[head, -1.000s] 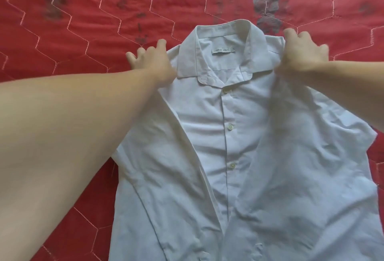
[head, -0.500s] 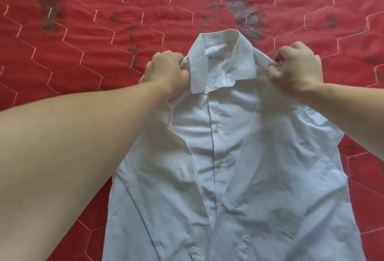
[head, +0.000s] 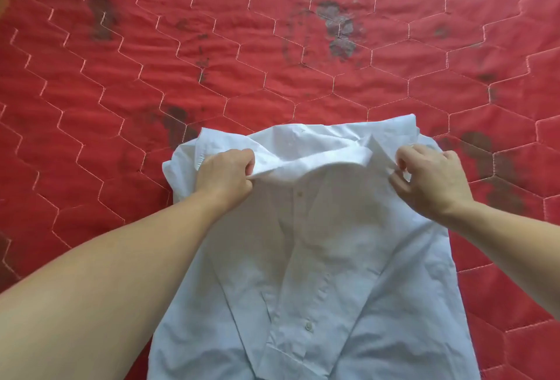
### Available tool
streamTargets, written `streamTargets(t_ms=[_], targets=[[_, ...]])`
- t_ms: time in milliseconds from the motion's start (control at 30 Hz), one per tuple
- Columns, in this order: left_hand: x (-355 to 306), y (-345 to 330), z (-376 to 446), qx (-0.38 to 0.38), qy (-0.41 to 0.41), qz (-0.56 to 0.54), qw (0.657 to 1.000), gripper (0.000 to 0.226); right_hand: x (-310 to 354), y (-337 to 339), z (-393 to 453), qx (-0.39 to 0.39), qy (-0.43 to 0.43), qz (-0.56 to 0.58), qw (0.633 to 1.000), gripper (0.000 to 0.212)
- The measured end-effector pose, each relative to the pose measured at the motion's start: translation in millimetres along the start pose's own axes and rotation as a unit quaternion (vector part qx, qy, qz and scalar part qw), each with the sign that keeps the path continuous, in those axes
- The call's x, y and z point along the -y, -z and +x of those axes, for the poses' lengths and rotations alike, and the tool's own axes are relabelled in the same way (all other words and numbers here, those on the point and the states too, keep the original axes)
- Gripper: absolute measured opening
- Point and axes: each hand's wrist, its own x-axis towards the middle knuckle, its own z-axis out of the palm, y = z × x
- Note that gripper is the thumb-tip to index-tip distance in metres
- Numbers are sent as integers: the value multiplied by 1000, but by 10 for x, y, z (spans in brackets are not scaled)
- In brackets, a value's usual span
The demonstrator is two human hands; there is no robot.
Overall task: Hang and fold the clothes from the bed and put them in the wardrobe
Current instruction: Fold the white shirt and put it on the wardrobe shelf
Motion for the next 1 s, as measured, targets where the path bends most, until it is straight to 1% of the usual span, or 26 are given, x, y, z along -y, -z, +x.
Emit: streamTargets(t_ms=[33, 100, 133, 167, 200, 233, 267, 300, 333, 367, 400, 433, 467, 500, 533, 600, 633, 667, 700, 733, 767, 800, 833, 933, 967, 1000], targets=[[23, -41, -62, 15, 3, 28, 999, 16, -29, -42, -81, 14, -5, 2, 1000, 21], [74, -123, -152, 82, 5, 104, 991, 13, -57, -124, -206, 59, -37, 27, 997, 14], [97, -172, -191, 116, 20, 126, 985, 13, -59, -168, -257, 73, -78, 71, 992, 10], [112, -219, -230, 132, 46, 121, 983, 15, -39, -202, -290, 69, -140, 138, 978, 10], [114, -259, -267, 117, 88, 73, 987, 18, 5, -211, -310, 48, -214, 218, 951, 15], [106, -281, -298, 77, 146, 1, 986, 22, 59, -213, -319, 24, -293, 306, 906, 23], [103, -305, -305, 15, 205, -70, 976, 27, 112, -207, -312, 0, -363, 393, 845, 32], [98, -313, -299, -46, 256, -124, 957, 33, 152, -191, -290, -15, -421, 461, 781, 39], [104, -318, -282, -95, 300, -171, 934, 40, 173, -173, -256, -22, -463, 502, 730, 43], [114, -310, -259, -126, 339, -222, 906, 48, 171, -162, -213, -23, -487, 527, 696, 45], [133, -294, -227, -142, 373, -278, 874, 55, 176, -148, -168, -20, -500, 546, 672, 44], [173, -295, -184, -145, 400, -336, 841, 63, 177, -147, -128, -9, -505, 557, 659, 43], [210, -301, -143, -135, 417, -386, 812, 69, 187, -149, -98, 5, -502, 566, 653, 39], [257, -315, -97, -119, 429, -423, 789, 72, 196, -168, -68, 24, -493, 569, 658, 32], [286, -311, -65, -106, 439, -449, 771, 72, 222, -171, -48, 43, -482, 563, 670, 25], [349, -318, -14, -90, 439, -489, 748, 58, 280, -163, -12, 68, -460, 562, 684, 18], [387, -333, 8, -85, 427, -512, 740, 46, 294, -161, 6, 58, -455, 585, 670, 14], [405, -341, 12, -86, 411, -542, 728, 33, 317, -128, 13, 37, -454, 622, 637, 10], [421, -357, 1, -92, 394, -574, 712, 24, 312, -118, 20, 6, -455, 658, 600, 11], [426, -358, -30, -102, 386, -597, 696, 22, 318, -113, 10, -26, -464, 683, 563, 18], [442, -369, -76, -115, 387, -614, 678, 23, 313, -152, -27, -43, -477, 688, 545, 25], [437, -364, -148, -124, 392, -631, 658, 21, 332, -202, -91, -34, -488, 681, 544, 30], [451, -368, -205, -128, 397, -643, 643, 18, 367, -262, -165, -5, -497, 666, 556, 34], [534, -300, -284, -116, 381, -680, 616, 27, 517, -433, -311, 144, -468, 599, 634, 50], [578, -270, -261, -101, 366, -691, 615, 32, 573, -452, -310, 173, -455, 584, 649, 48], [601, -217, -229, -77, 355, -691, 625, 37, 626, -454, -282, 184, -448, 579, 656, 41]])
